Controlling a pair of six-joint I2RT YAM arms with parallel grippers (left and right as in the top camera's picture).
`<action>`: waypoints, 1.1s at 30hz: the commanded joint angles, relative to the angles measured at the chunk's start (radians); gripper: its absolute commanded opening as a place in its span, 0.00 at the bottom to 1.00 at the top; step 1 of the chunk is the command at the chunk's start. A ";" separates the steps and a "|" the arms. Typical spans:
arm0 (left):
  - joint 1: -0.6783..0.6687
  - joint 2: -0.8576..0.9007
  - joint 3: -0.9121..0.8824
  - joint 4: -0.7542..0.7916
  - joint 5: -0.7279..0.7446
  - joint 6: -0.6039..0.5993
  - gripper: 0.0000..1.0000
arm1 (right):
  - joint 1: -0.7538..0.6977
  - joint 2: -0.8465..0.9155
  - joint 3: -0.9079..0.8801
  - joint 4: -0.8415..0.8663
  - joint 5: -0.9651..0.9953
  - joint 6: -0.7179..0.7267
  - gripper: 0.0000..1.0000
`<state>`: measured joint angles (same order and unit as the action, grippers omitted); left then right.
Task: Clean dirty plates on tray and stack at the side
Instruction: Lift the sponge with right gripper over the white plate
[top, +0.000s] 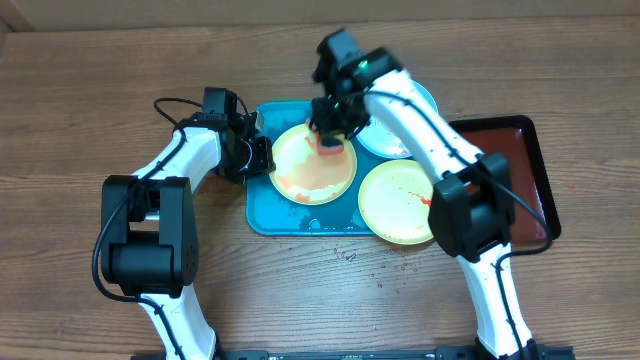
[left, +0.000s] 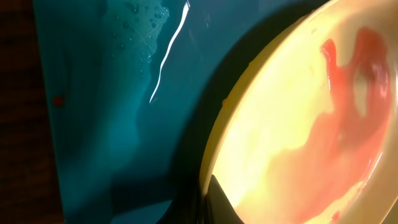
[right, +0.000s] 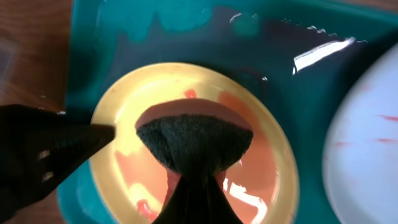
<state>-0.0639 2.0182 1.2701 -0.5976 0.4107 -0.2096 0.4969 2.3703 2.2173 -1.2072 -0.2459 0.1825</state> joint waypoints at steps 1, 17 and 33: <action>0.007 0.024 -0.024 0.005 -0.084 0.000 0.04 | -0.066 -0.050 0.114 -0.083 -0.037 -0.008 0.04; 0.005 -0.045 0.082 -0.099 -0.253 0.009 0.04 | -0.225 -0.093 0.160 -0.217 -0.035 -0.008 0.04; -0.080 -0.317 0.089 -0.130 -0.567 0.023 0.04 | -0.224 -0.090 0.160 -0.216 0.020 -0.007 0.04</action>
<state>-0.0902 1.7760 1.3334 -0.7303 -0.0235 -0.2050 0.2699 2.3260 2.3432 -1.4261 -0.2340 0.1818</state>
